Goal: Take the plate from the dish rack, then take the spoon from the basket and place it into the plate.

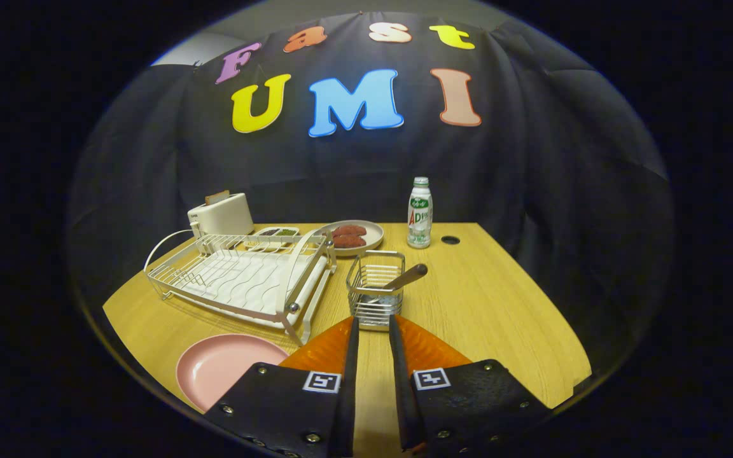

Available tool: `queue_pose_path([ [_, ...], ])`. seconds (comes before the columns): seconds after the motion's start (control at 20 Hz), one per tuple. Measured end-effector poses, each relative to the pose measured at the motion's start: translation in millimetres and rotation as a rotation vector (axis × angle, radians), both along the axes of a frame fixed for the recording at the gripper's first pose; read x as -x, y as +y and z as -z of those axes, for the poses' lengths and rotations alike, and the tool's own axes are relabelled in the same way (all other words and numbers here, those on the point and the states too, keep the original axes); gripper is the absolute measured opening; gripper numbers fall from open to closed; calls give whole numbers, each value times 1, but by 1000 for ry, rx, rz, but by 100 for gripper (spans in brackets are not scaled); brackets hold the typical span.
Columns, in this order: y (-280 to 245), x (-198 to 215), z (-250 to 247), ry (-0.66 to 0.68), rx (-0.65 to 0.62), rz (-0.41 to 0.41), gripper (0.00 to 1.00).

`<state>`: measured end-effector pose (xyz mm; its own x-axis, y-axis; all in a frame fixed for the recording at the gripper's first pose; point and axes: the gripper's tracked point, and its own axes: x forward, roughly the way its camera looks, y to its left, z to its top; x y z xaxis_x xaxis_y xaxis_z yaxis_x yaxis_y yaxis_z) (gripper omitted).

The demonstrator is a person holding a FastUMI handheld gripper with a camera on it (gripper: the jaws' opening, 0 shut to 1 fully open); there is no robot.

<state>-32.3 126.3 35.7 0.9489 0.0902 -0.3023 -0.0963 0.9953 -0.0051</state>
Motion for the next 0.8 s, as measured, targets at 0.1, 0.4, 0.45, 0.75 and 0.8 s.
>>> queue_pose_path([
  [0.1, -13, -8, 3, -21, -4, 21, 27],
  [0.4, -34, -46, 1, -92, -118, 42, 27],
  [0.45, -32, -52, -1, -102, -130, 28, 27],
  [0.75, -24, -83, -6, -116, -125, -35, 27],
  [0.8, -20, -89, -4, -116, -129, -48, 27],
])
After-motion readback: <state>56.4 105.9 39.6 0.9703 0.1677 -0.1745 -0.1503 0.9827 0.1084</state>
